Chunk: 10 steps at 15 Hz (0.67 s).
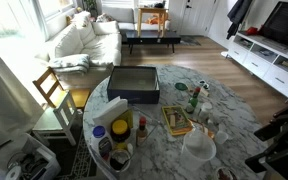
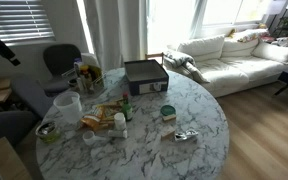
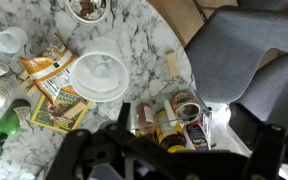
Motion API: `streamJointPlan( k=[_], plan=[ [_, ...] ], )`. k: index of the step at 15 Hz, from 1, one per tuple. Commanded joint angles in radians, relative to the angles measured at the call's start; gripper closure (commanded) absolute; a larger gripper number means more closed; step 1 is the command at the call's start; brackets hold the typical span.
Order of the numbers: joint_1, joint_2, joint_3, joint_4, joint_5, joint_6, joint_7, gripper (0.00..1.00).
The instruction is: Remove the bottle with an orange cap from the clear case, put it on the table, put the plastic cup in the clear case ad then put the orange packet in the plastic cup in the clear case
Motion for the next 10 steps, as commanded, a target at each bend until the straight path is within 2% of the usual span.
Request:
streamJointPlan(
  k=[1,7,10],
  plan=[
    [-0.001,0.000,0.000,0.003,0.000,-0.004,-0.001,0.00],
    [-0.001,0.000,0.000,0.003,0.000,-0.004,-0.001,0.00],
    [-0.015,0.095,-0.020,-0.010,0.006,0.111,-0.049,0.00]
  ],
)
